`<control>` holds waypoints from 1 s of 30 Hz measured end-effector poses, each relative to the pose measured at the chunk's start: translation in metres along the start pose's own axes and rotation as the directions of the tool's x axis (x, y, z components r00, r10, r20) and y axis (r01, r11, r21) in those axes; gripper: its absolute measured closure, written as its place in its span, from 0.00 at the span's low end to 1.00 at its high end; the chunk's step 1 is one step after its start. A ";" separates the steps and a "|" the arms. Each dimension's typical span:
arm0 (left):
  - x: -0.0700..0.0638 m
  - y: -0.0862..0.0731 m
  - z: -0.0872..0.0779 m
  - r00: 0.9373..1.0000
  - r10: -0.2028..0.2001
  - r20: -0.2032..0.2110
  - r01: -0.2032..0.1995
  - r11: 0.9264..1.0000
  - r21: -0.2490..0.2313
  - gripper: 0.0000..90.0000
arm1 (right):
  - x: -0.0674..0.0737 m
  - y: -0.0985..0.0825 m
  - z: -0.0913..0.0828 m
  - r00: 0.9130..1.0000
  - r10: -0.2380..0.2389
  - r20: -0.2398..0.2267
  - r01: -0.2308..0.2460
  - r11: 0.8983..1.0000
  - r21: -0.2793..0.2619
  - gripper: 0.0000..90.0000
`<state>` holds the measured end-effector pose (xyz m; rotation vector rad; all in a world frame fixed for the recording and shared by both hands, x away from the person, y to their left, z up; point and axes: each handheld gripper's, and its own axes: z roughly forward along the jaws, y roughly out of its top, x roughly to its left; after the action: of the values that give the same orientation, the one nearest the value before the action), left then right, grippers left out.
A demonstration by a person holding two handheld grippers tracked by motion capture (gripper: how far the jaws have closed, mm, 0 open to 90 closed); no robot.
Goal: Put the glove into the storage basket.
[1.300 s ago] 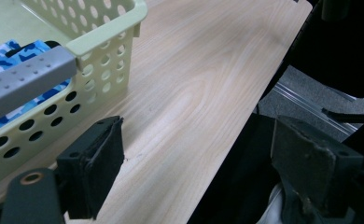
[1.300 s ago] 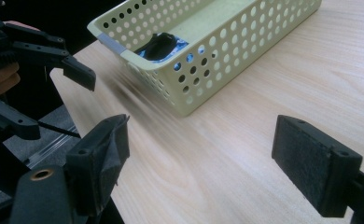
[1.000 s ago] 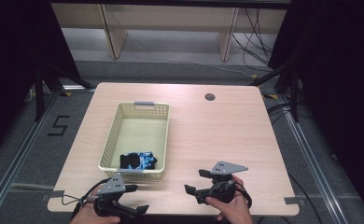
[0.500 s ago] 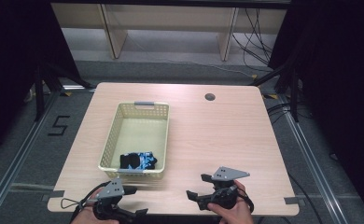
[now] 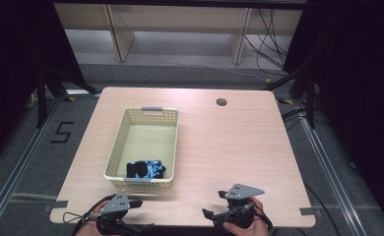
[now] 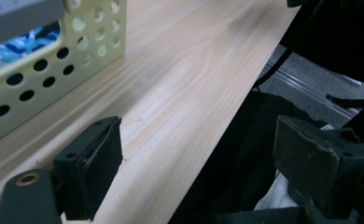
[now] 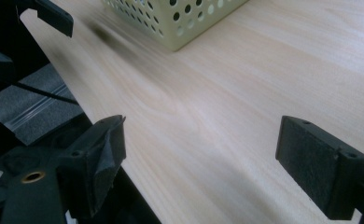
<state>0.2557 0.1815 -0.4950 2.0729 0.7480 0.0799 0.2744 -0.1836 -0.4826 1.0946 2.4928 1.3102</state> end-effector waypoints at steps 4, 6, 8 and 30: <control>-0.001 -0.004 0.002 1.000 0.004 -0.007 -0.004 1.000 0.004 0.17 | 0.002 -0.005 -0.002 1.000 -0.005 0.003 0.005 1.000 0.012 0.19; -0.001 -0.005 0.002 1.000 0.018 -0.020 -0.018 0.999 0.031 0.17 | 0.003 -0.007 -0.003 1.000 -0.013 0.018 0.012 1.000 0.016 0.19; -0.003 -0.006 0.003 0.999 0.035 -0.018 -0.034 0.999 0.037 0.17 | 0.003 -0.008 -0.002 1.000 -0.023 -0.012 0.023 1.000 0.018 0.19; -0.007 -0.007 0.007 0.999 0.039 -0.022 -0.038 0.998 0.047 0.17 | 0.007 -0.016 -0.001 0.998 -0.053 -0.018 0.054 0.997 0.047 0.19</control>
<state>0.2492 0.1758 -0.5025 2.1340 0.7296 0.1090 0.2601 -0.1860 -0.4927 1.0225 2.5590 1.2577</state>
